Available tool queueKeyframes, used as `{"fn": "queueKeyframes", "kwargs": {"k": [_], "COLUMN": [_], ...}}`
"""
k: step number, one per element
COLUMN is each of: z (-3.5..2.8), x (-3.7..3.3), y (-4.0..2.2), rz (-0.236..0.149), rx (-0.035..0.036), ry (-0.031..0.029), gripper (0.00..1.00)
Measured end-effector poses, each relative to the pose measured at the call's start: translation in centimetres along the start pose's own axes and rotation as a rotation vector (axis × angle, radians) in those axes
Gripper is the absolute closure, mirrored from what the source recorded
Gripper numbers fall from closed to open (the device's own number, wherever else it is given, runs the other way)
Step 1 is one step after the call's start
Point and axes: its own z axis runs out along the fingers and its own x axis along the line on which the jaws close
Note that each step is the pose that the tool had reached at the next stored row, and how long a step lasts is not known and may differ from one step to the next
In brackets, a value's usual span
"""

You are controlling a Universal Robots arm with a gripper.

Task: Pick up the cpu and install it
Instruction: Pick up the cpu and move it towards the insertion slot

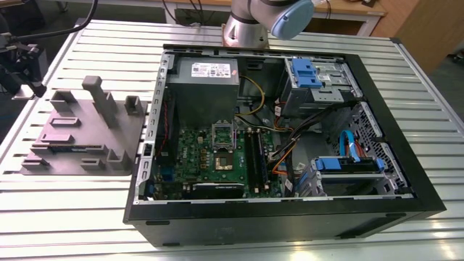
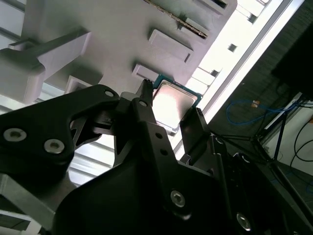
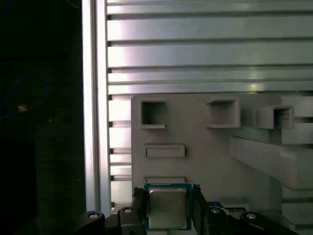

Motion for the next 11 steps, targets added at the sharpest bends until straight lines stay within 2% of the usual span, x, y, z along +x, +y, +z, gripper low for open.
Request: {"fn": "queueKeyframes", "kwargs": {"k": [4, 11], "z": [-0.9, -3.55], "x": [0.0, 0.01], "y": [0.01, 0.04], "rz": [0.0, 0.0], "rx": [-0.0001, 0.0], "ry": [0.0, 0.0001], "gripper": [0.53, 0.53]}}
